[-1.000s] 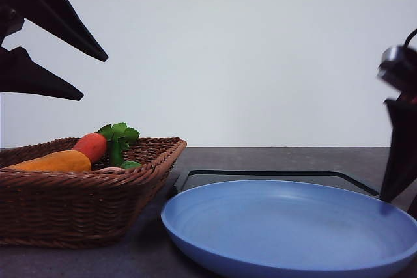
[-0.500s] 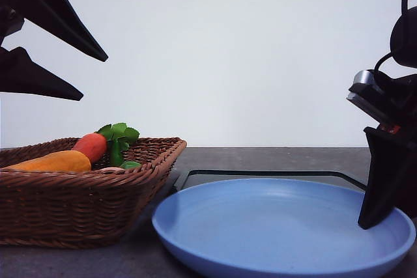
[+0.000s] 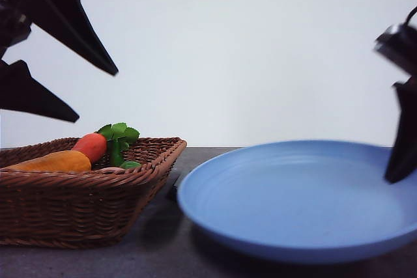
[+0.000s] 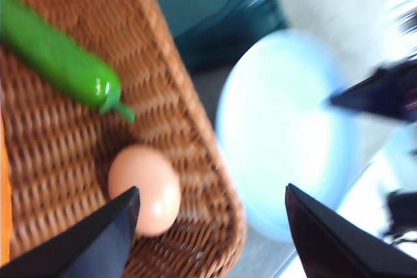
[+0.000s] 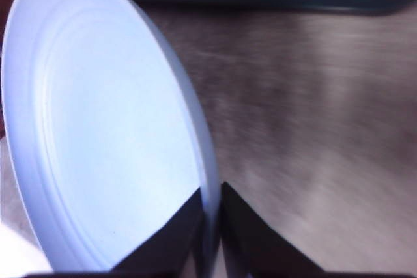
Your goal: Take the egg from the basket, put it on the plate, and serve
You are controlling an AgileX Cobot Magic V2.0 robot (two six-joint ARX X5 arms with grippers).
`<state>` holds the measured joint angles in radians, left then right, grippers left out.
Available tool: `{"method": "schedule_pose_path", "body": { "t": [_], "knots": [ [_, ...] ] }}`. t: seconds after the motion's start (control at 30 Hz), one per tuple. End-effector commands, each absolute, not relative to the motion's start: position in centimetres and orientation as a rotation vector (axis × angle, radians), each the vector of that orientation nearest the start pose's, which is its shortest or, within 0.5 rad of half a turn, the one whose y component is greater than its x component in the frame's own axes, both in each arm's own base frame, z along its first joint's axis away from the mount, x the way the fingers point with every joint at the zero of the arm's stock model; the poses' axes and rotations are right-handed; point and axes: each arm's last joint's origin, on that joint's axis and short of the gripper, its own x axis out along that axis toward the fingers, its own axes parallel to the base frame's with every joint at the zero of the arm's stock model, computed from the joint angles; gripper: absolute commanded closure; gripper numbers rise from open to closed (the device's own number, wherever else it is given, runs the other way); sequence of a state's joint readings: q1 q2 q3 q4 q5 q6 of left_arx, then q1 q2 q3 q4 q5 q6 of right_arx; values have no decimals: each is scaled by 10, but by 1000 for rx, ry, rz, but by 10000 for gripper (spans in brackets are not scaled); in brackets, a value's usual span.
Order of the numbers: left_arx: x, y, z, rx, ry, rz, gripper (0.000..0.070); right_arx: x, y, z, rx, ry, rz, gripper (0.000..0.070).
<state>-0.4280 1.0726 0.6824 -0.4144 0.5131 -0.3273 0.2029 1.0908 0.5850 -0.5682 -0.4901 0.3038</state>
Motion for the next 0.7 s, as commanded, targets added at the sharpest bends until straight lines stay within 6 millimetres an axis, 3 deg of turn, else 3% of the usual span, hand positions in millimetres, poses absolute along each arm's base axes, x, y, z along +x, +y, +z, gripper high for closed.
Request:
{"method": "schedule_pose_path", "body": {
  "t": [0.0,0.3,0.67],
  "knots": [
    [187,-105,235,-261,956,-737,239,178,48,197,420,1135,446,700],
    [201,-131,221,-57,1047,-682,239,161,31,223,426,968,380,700],
    [217,-149,188,-9,1131,-699,240,152,26,230,434,921,365,700]
  ]
}}
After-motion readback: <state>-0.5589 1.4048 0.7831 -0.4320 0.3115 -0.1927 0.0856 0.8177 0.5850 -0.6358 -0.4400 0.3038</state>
